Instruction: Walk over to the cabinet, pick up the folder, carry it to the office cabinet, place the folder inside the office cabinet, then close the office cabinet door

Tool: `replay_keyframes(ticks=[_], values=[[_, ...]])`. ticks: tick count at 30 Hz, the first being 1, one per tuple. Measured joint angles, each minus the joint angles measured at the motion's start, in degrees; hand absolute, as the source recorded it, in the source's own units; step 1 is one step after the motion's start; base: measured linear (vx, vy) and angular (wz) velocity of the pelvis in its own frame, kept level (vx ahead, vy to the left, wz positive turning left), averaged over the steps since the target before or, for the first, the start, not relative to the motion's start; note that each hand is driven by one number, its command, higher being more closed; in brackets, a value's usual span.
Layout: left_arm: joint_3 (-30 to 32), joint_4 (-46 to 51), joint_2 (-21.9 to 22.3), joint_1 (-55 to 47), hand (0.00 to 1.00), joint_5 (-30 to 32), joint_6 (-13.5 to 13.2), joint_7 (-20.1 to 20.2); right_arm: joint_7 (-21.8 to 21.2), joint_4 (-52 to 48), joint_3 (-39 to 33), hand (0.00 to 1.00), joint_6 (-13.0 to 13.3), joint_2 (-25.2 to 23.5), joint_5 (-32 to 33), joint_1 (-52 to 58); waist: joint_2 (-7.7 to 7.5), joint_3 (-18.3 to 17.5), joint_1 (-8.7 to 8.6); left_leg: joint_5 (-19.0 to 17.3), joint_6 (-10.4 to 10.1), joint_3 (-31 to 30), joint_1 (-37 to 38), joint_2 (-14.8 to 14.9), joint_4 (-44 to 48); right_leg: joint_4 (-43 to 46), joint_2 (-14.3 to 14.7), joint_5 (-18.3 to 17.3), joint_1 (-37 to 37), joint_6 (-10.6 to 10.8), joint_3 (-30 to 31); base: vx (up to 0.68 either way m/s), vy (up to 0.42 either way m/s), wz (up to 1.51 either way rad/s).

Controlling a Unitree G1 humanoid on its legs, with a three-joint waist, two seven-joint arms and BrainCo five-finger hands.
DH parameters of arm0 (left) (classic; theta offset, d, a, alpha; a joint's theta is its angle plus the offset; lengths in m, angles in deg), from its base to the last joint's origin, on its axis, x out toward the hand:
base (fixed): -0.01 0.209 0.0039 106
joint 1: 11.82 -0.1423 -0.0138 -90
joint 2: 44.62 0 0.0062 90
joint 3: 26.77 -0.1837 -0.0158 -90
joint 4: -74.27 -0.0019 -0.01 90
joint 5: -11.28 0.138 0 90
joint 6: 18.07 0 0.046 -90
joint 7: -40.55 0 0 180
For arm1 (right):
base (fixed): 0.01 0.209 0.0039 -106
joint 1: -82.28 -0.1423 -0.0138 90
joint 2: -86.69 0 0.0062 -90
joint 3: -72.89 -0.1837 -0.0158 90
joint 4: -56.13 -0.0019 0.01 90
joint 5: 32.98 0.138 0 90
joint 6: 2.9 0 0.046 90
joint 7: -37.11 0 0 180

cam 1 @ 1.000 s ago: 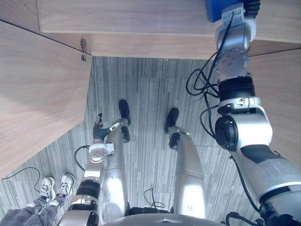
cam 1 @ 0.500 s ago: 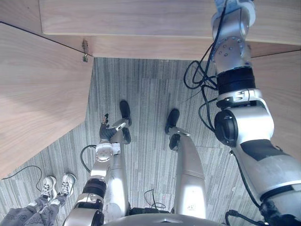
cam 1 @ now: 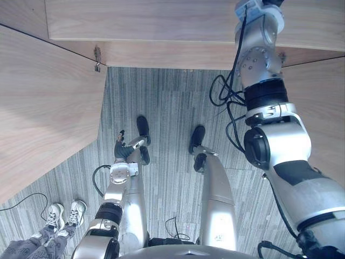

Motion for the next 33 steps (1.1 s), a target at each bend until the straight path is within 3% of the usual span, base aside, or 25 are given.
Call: replay_keyframes(ticks=[7, 13, 16, 19, 21, 28, 31, 33], values=[[0.05, -0.26, -0.25, 0.01, 0.0, -0.75, 0.1, -0.06, -1.63, -6.84, 3.11, 0.0, -0.58, 2.13, -7.03, 8.63, 0.0, 0.0, -0.32, -0.09, 0.1, 0.32, 0.32, 0.17, 0.04, 0.22, 0.01, 0.01, 0.14, -0.14, 0.19, 0.0, 0.0, 0.0], [-0.02, -0.25, -1.18, -0.27, 0.0, -0.68, 0.08, 0.34, -6.23, -11.29, 9.3, 0.0, -2.41, 10.45, -15.99, 13.15, 0.0, 0.0, -1.01, -0.13, 0.16, 0.25, 0.28, 0.22, 0.07, -0.48, 0.07, 0.33, 0.47, 0.01, 0.02, 0.0, 0.0, 0.0], [-0.03, -0.39, -2.42, -0.65, 0.0, -0.3, 0.07, 0.91, -10.52, -11.37, 14.03, 0.0, -3.01, 16.75, -23.41, 13.74, -0.01, -0.01, -1.31, -0.15, 0.2, 0.27, 0.22, 0.22, 0.01, -0.8, 0.1, 0.58, 0.54, 0.17, 0.02, 0.0, 0.0, 0.0], [-0.12, -0.4, -3.11, -1.04, 0.0, 0.39, -0.05, 2.03, -12.89, -11.31, 16.95, 0.0, -3.1, 19.68, -25.12, 13.8, -0.02, -0.01, -1.29, -0.15, 0.2, 0.27, 0.42, 0.23, -0.05, -0.92, 0.1, 0.63, 0.76, 0.19, -0.02, 0.0, 0.0, 0.0], [-0.12, -0.51, -3.57, -1.46, 0.0, 0.41, -0.1, 2.91, -15.21, -11.11, 20.02, 0.0, -3.41, 21.92, -29.75, 13.78, -0.06, -0.03, -1.21, -0.15, 0.2, 0.27, 0.83, 0.23, -0.19, -1.16, 0.1, 0.68, 1.22, 0.2, -0.09, 0.0, 0.0, 0.0], [-1.09, -1.15, -4.47, -1.53, 0.0, 1.21, -0.15, 4.37, -18.78, -11.13, 26.95, 0.0, -4.25, 25.05, -45.3, 14.35, -0.12, -0.06, -1.0, 0.01, 0.37, 1.03, 1.47, 0.25, -1.08, -2.18, 0.09, 1.22, 1.76, 0.35, 0.11, 0.0, 0.0, 0.0], [-1.14, -1.49, -4.45, -1.53, 0.0, 1.57, -0.16, 4.52, -18.74, -12.99, 27.2, 0.0, -4.2, 26.03, -48.6, 17.53, -0.15, -0.08, -0.8, -0.01, 0.37, 0.97, 1.86, 0.28, -1.24, -2.5, 0.1, 1.22, 2.37, 0.35, -0.13, 0.01, -0.002, 0.01], [-1.08, -1.48, -4.53, -1.53, 0.0, 1.63, -0.17, 4.53, -18.58, -19.25, 25.93, 0.0, -4.01, 27.43, -49.8, 22.89, -0.17, -0.09, -0.65, -0.06, 0.4, 0.99, 1.81, 0.28, -1.25, -2.62, 0.09, 1.21, 2.41, 0.35, -0.19, 0.02, -0.003, 0.0]])
